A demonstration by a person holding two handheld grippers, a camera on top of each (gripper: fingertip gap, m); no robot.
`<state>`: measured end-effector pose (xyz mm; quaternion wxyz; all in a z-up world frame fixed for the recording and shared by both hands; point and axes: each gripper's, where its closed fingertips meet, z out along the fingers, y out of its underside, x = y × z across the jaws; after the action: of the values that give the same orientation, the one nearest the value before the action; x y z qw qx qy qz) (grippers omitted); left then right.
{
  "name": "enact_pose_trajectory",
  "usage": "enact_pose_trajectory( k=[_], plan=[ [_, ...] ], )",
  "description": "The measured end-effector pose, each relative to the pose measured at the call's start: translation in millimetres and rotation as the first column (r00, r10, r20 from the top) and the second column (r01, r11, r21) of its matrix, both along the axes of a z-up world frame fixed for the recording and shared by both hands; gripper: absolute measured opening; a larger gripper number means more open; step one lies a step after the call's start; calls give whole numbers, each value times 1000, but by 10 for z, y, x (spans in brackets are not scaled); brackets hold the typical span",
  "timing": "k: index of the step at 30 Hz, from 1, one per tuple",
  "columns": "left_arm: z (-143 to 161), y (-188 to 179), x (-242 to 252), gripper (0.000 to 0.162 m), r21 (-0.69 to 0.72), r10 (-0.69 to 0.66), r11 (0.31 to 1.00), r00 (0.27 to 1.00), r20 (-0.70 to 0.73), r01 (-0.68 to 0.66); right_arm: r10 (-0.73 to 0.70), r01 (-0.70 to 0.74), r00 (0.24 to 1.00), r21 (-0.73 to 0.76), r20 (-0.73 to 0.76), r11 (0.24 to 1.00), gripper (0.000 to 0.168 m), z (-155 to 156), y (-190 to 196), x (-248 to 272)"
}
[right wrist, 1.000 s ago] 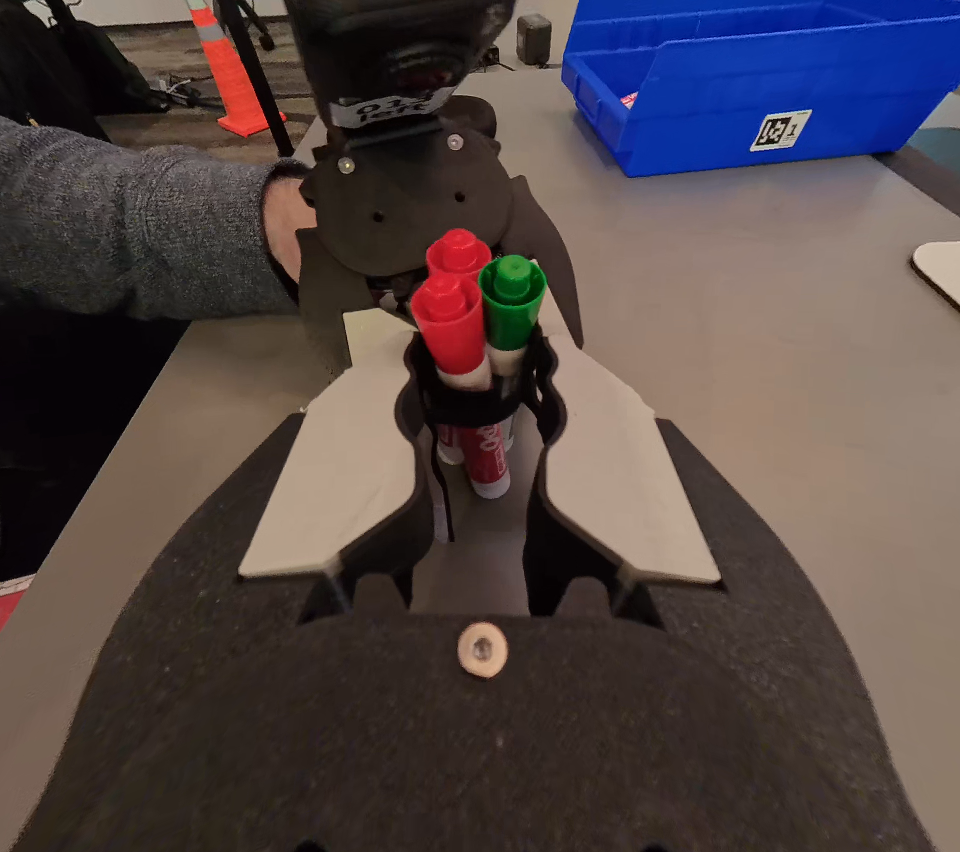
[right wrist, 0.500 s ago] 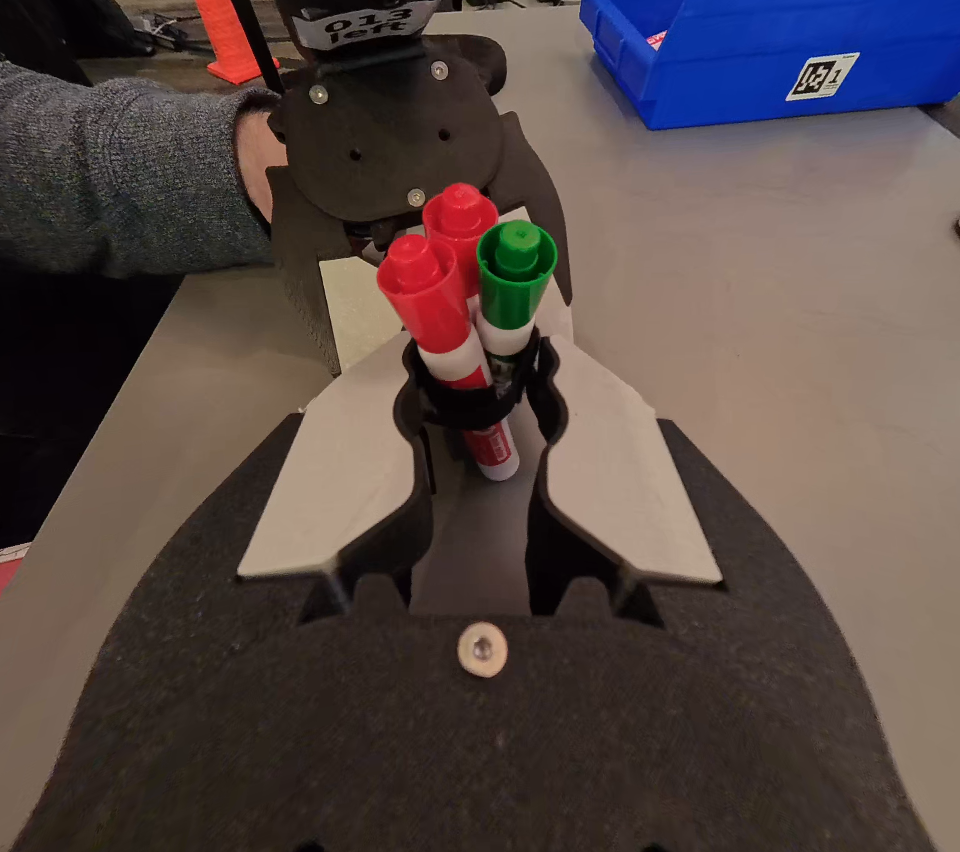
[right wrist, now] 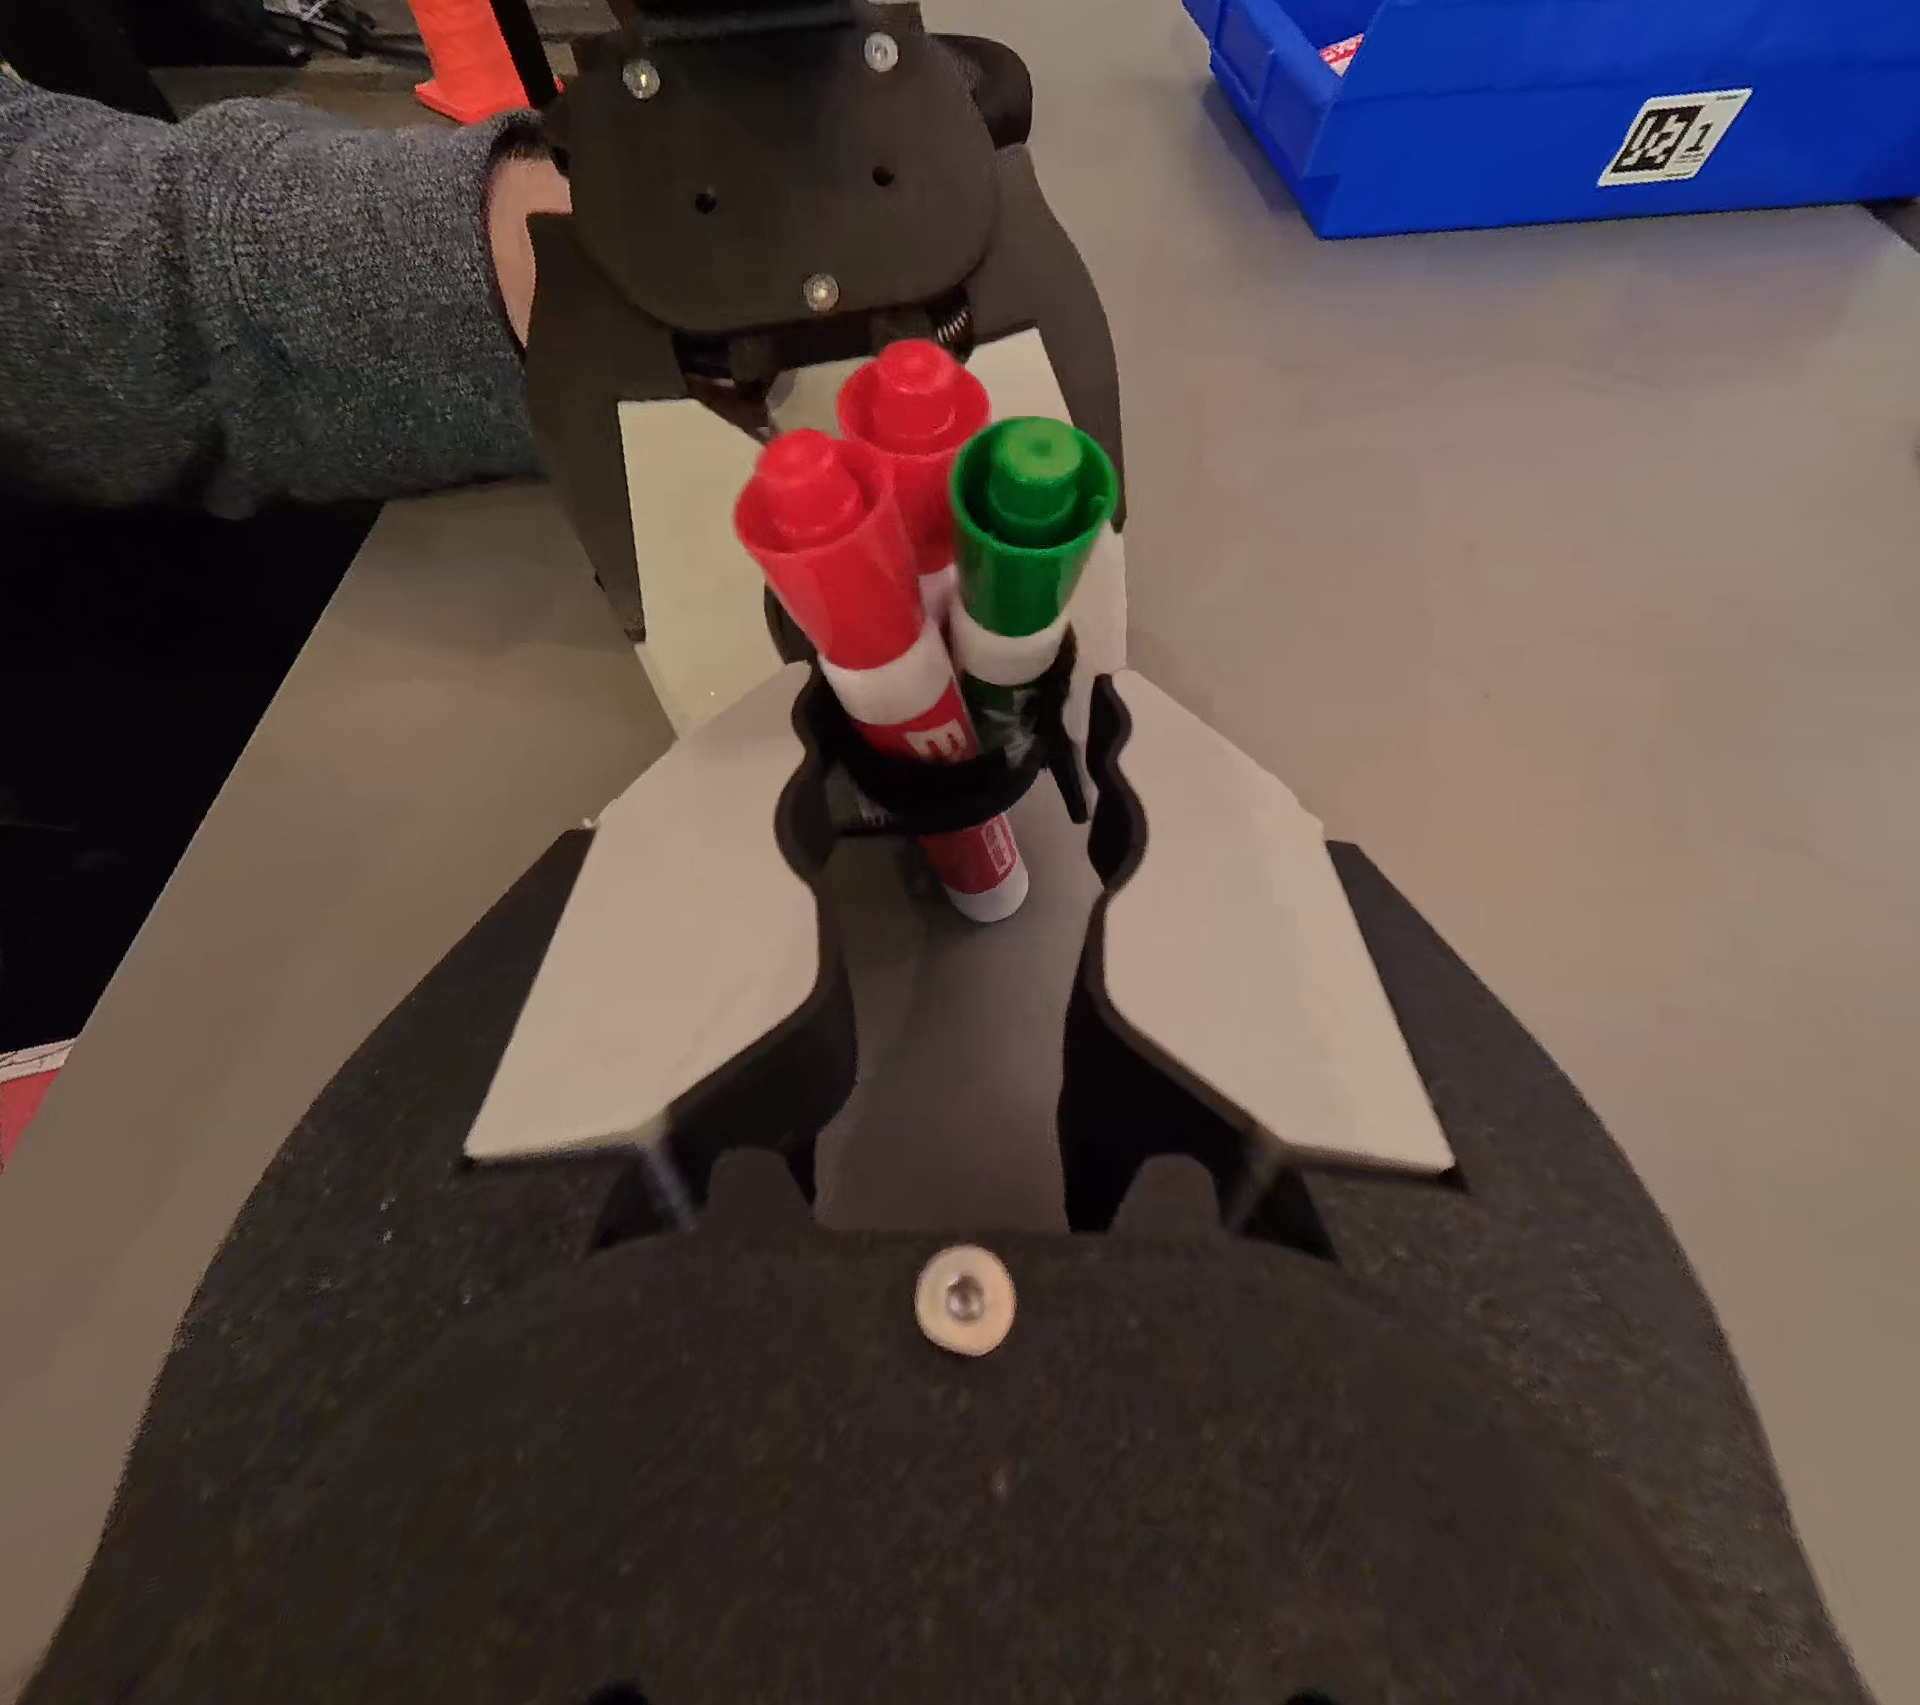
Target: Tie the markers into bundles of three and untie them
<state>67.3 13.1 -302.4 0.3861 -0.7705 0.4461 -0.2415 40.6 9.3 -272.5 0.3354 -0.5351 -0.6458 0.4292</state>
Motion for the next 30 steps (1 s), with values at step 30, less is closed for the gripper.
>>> enact_pose_trajectory(
  k=[30],
  plan=[
    [-26,-103,-148,32,-50,21,999,1000,9,-20,39,-38,999,-114,7,993,63,45,-159,50]
  ],
)
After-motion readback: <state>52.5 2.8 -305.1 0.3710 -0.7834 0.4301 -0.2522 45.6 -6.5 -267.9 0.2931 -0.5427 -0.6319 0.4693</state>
